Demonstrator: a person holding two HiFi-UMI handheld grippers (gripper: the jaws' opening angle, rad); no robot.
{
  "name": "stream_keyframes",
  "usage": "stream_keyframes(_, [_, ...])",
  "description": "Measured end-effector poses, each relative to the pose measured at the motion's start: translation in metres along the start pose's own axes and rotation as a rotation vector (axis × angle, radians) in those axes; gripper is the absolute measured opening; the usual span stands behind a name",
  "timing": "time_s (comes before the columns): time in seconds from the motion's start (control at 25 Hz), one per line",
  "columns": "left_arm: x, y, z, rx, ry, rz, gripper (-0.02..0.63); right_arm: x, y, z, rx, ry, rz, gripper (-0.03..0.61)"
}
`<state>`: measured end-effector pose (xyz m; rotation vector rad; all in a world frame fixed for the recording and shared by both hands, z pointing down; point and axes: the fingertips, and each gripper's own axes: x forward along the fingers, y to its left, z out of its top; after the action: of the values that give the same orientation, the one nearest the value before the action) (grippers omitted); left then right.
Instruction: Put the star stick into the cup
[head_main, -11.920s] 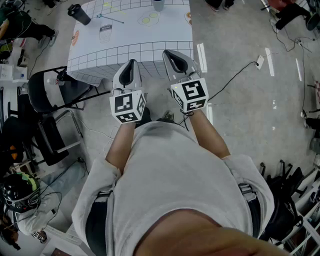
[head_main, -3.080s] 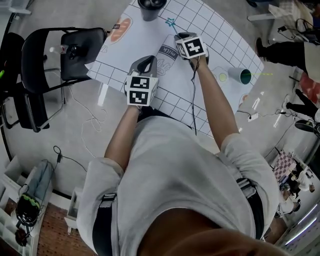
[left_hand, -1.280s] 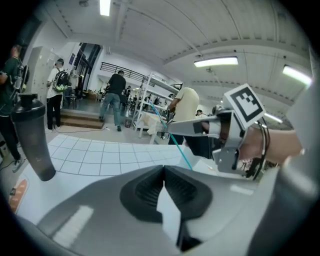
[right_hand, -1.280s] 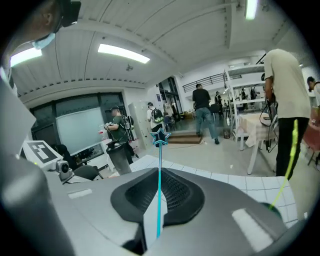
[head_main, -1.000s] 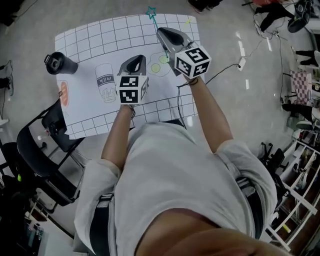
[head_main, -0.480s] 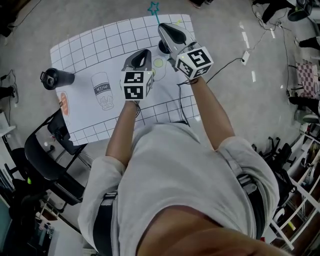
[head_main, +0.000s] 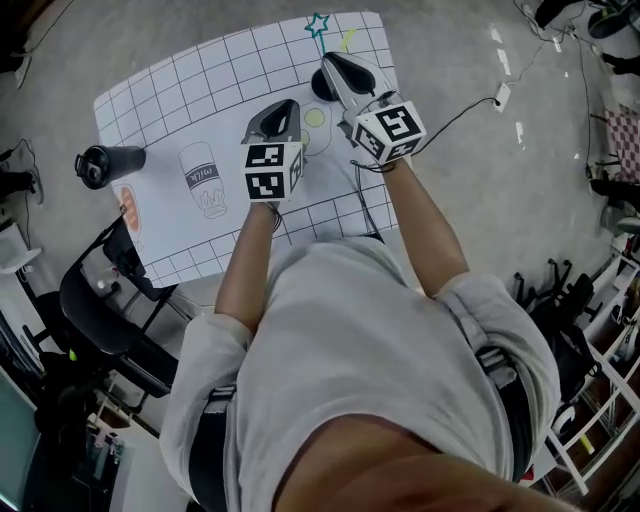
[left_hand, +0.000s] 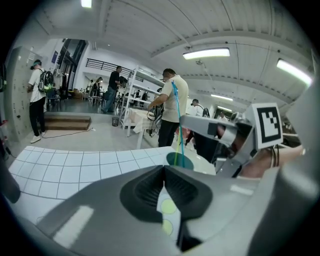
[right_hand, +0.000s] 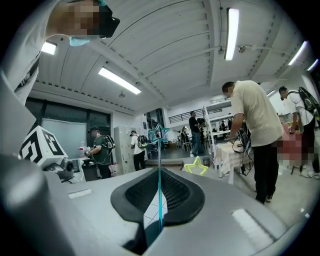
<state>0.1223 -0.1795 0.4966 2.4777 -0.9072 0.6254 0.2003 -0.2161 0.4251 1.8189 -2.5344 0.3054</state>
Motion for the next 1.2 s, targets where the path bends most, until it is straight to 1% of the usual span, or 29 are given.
stream_keyframes(0.2, [-0.003, -0.004, -0.003, 0.010, 0.003, -0.011, 0.003, -0.016, -0.006, -0.017, -0.019, 0.049, -0.045, 0.015])
stream_keyframes(0.44, [-0.016, -0.007, -0.015, 0.021, 0.013, -0.026, 0.003, -0.018, 0.001, -0.046, -0.085, 0.153, -0.069, 0.015])
stream_keyframes(0.6, [-0.032, -0.006, -0.023, 0.023, 0.013, -0.038, 0.003, -0.016, -0.002, -0.061, -0.115, 0.226, -0.111, 0.016])
stream_keyframes(0.72, [-0.047, -0.007, -0.031, 0.025, 0.010, -0.055, 0.003, -0.020, 0.000, -0.067, -0.140, 0.265, -0.136, 0.074])
stream_keyframes(0.76, [-0.052, -0.006, -0.035, 0.023, 0.010, -0.060, 0.003, -0.024, 0.002, -0.066, -0.144, 0.267, -0.147, 0.087])
stream_keyframes(0.88, [-0.061, -0.004, -0.043, 0.028, 0.011, -0.066, 0.003, -0.041, 0.012, -0.057, -0.129, 0.237, -0.189, 0.086])
stream_keyframes(0.96, [-0.066, -0.009, -0.043, 0.044, 0.001, -0.072, 0.003, -0.060, 0.021, -0.049, -0.112, 0.207, -0.223, 0.067])
stream_keyframes(1.08, [-0.077, -0.026, -0.039, 0.058, -0.039, -0.087, 0.003, -0.099, 0.035, -0.041, -0.092, 0.172, -0.277, 0.000])
stream_keyframes(1.2, [-0.086, -0.050, -0.036, 0.068, -0.078, -0.102, 0.003, -0.135, 0.044, -0.032, -0.058, 0.137, -0.300, 0.000])
